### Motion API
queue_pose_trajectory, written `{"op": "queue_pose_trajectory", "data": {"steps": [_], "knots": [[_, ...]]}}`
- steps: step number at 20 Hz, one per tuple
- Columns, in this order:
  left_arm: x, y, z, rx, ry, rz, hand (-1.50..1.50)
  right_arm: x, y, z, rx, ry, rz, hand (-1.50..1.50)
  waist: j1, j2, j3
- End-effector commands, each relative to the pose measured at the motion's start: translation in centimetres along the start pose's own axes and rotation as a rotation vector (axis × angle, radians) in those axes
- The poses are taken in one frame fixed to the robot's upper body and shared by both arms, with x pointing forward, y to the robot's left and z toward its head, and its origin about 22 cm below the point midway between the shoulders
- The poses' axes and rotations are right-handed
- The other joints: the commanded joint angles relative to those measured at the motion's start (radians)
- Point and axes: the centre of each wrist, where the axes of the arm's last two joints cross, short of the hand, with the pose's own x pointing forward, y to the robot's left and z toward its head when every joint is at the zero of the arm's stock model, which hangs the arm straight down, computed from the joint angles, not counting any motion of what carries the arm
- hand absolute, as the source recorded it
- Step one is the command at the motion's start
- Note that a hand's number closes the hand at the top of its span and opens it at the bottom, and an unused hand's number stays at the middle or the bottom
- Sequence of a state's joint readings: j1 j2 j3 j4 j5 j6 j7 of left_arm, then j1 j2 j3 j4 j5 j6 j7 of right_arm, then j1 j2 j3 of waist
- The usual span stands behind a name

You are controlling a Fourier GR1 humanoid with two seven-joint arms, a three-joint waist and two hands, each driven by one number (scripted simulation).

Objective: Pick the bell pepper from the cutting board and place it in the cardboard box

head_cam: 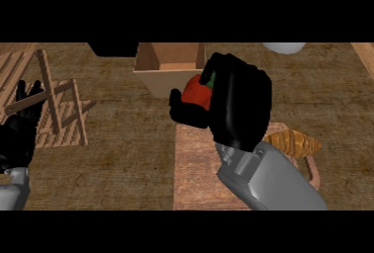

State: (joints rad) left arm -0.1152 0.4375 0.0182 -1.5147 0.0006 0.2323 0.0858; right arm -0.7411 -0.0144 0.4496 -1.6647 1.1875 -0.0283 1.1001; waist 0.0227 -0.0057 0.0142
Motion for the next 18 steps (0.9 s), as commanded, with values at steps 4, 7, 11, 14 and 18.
{"op": "queue_pose_trajectory", "data": {"steps": [4,7,11,14,18], "knots": [[-3.0,-4.1,2.1,-0.185,0.084,0.016,0.00,3.8,-0.7,-3.9,0.003,0.122,-0.026,1.50,0.010,0.015,-0.017],[-1.8,-4.0,1.9,-0.178,0.066,0.035,0.00,3.9,0.6,-6.1,0.017,0.161,-0.010,1.50,0.025,0.016,-0.016],[-2.2,-5.2,2.3,-0.192,0.074,0.037,0.00,3.7,1.9,-8.8,0.047,0.185,-0.001,1.50,0.035,0.026,-0.017],[-0.9,-5.1,1.4,-0.193,0.046,0.028,0.00,3.2,3.4,-10.2,0.116,0.228,0.002,1.50,0.044,0.027,-0.016],[-1.0,-5.1,1.2,-0.213,0.038,0.035,0.00,2.2,5.5,-11.5,0.126,0.264,0.022,1.50,0.066,0.038,-0.017]]}}
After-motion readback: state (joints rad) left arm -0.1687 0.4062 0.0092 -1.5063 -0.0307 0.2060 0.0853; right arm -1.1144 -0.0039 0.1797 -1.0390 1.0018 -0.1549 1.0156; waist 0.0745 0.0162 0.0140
